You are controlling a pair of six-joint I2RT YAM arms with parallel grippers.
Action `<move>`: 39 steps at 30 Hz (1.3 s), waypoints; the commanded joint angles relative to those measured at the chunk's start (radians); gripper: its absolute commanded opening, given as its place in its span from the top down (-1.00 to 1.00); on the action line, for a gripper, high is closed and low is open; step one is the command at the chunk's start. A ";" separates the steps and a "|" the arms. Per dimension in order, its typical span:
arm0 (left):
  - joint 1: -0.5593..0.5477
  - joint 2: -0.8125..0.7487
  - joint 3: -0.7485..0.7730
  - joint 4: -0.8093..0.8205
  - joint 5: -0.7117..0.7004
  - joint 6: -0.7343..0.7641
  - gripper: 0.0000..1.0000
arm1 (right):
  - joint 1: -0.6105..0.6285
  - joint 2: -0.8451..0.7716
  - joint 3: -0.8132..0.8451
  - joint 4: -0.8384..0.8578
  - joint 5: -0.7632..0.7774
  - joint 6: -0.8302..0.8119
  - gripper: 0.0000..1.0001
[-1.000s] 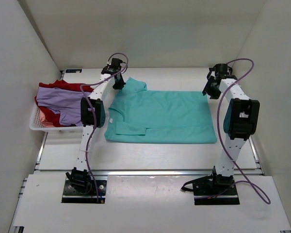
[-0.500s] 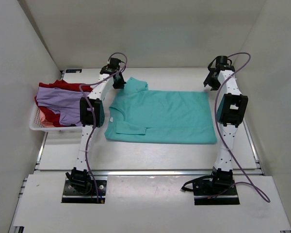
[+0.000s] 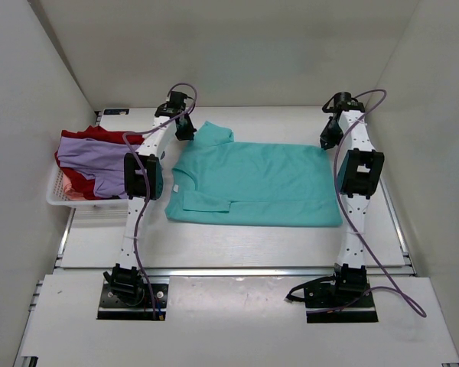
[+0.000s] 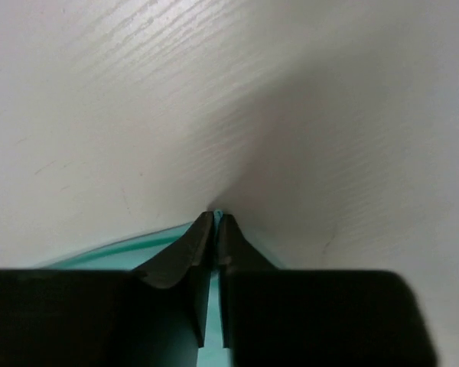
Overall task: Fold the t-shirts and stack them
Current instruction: Grap the side of the flattened tshirt furthest away from the robot with both arms, then fold the other side of the tshirt into a rectangle
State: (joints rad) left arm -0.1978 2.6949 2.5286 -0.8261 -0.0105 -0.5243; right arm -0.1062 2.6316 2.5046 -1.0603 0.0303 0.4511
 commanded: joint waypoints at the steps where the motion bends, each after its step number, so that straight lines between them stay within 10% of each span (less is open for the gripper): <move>1: 0.009 -0.063 -0.005 0.013 0.006 -0.006 1.00 | 0.011 -0.019 0.034 -0.033 0.008 0.017 0.99; 24: -0.009 -0.383 -0.300 -0.045 0.076 0.003 1.00 | 0.033 -0.237 -0.039 -0.081 0.070 -0.190 0.99; 39: 0.006 -0.583 -0.597 -0.035 0.043 0.029 1.00 | 0.010 -0.467 -0.482 0.039 0.017 -0.218 1.00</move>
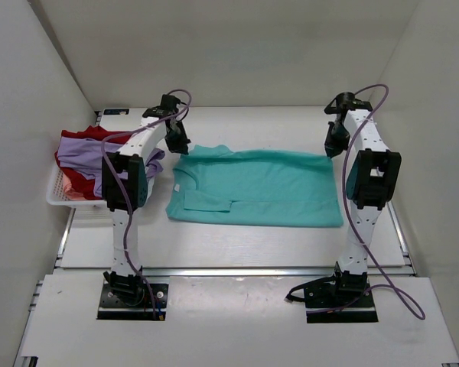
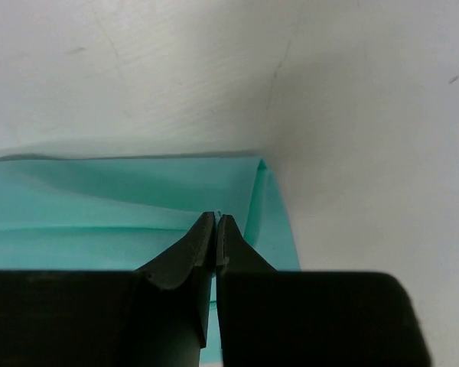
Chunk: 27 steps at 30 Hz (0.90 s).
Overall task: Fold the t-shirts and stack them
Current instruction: Fold the other side of the tshirt into a rectangle
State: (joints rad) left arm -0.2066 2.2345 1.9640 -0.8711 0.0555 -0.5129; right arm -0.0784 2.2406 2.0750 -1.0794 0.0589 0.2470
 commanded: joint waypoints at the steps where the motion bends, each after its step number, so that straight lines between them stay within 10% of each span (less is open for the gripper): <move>1: 0.015 -0.128 -0.037 0.014 -0.019 0.019 1.00 | -0.020 -0.091 -0.065 0.077 -0.010 -0.012 0.99; 27: 0.007 -0.364 -0.433 0.058 0.063 0.013 1.00 | -0.011 -0.343 -0.590 0.308 -0.048 -0.046 1.00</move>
State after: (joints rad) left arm -0.1989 1.9587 1.5639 -0.8326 0.0975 -0.5018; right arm -0.0917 1.9736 1.5272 -0.8204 0.0147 0.2131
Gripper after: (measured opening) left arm 0.022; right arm 0.009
